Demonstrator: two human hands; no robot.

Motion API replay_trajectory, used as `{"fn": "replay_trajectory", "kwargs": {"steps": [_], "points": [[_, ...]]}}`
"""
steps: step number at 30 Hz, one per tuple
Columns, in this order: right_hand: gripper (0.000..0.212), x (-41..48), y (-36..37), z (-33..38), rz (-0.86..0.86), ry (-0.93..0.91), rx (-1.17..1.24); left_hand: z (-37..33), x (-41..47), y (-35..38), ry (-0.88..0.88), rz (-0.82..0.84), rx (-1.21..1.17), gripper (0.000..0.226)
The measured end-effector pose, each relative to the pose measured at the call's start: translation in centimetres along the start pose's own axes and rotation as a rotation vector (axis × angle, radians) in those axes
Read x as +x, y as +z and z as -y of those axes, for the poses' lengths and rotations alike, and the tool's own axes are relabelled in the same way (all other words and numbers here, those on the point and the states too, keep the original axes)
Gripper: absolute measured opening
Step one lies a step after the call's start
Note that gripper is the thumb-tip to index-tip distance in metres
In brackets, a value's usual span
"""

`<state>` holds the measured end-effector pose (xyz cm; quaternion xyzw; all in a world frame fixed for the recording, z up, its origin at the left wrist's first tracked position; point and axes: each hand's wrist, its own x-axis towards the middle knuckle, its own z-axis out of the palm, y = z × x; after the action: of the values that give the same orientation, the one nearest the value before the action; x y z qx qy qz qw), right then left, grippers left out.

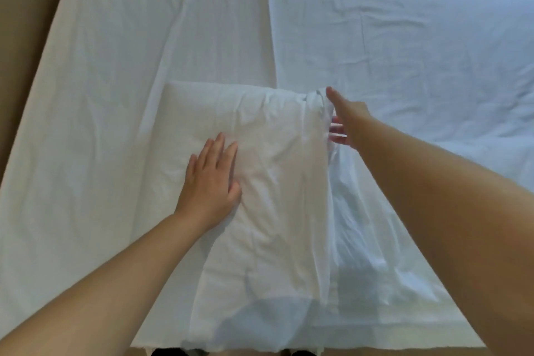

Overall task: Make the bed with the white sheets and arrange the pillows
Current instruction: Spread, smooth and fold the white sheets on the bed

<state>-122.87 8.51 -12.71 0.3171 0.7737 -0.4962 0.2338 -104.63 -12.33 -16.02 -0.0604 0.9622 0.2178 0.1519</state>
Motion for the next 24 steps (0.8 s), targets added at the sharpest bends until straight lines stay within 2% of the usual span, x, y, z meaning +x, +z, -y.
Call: {"fn": "replay_trajectory", "kwargs": {"steps": [1, 2, 4, 6, 7, 9, 11, 12, 14, 15, 16, 17, 18, 20, 21, 22, 24], "points": [[0.029, 0.8, 0.7, 0.8, 0.035, -0.031, -0.016, -0.3, 0.7, 0.0, 0.008, -0.002, -0.003, 0.067], [0.016, 1.4, 1.1, 1.6, -0.021, -0.083, -0.066, -0.5, 1.1, -0.1, 0.008, -0.014, -0.011, 0.066], [0.024, 2.8, 0.0, 2.4, -0.224, -0.14, -0.138, -0.7, 1.5, -0.4, -0.006, -0.059, -0.024, 0.065], [0.039, 4.5, -3.6, 2.3, -0.409, -0.045, -0.107, -0.5, 1.3, -0.4, -0.021, -0.065, -0.026, 0.063], [0.043, 5.0, -5.4, 2.0, -0.447, 0.03, -0.135, -0.3, 1.3, -0.4, -0.031, -0.041, -0.012, 0.063], [0.047, 4.6, -6.9, 0.9, -0.342, 0.053, -0.29, 0.1, 1.3, 0.1, -0.062, 0.055, 0.036, 0.064], [0.041, 2.8, -7.0, -0.5, -0.032, 0.047, -0.09, 0.5, 1.6, 0.8, -0.132, 0.155, 0.053, 0.066], [0.043, 1.1, -6.8, -1.8, 0.143, 0.114, 0.013, 0.7, 1.6, 0.9, -0.172, 0.19, 0.051, 0.066], [0.043, -1.9, -6.2, -5.4, 0.508, 0.198, -0.124, 1.2, 1.5, 0.9, -0.203, 0.217, 0.053, 0.067], [0.042, -3.1, -5.9, -7.2, 0.621, 0.218, -0.235, 1.4, 1.3, 0.9, -0.197, 0.219, 0.058, 0.066], [0.038, -3.7, -5.8, -8.9, 0.666, 0.19, -0.323, 1.5, 0.9, 1.0, -0.188, 0.219, 0.058, 0.066], [0.033, -3.9, -6.0, -9.9, 0.613, 0.139, -0.341, 1.7, 0.5, 0.9, -0.182, 0.217, 0.051, 0.064], [0.032, -3.7, -6.5, -10.3, 0.464, 0.071, -0.356, 1.9, 0.1, 0.9, -0.181, 0.224, 0.045, 0.063], [0.044, -2.2, -8.0, -10.9, 0.058, -0.009, -0.302, 2.5, -1.3, 1.1, -0.182, 0.257, 0.07, 0.062], [0.052, -1.5, -8.5, -11.3, -0.024, 0.009, -0.203, 2.9, -2.1, 1.4, -0.184, 0.259, 0.097, 0.062], [0.065, -1.8, -8.5, -11.7, 0.004, 0.041, -0.109, 3.3, -2.9, 1.6, -0.199, 0.253, 0.108, 0.061], [0.1, -3.9, -8.2, -13.8, 0.245, 0.151, -0.147, 3.7, -4.5, 2.1, -0.29, 0.241, 0.051, 0.062]]}}
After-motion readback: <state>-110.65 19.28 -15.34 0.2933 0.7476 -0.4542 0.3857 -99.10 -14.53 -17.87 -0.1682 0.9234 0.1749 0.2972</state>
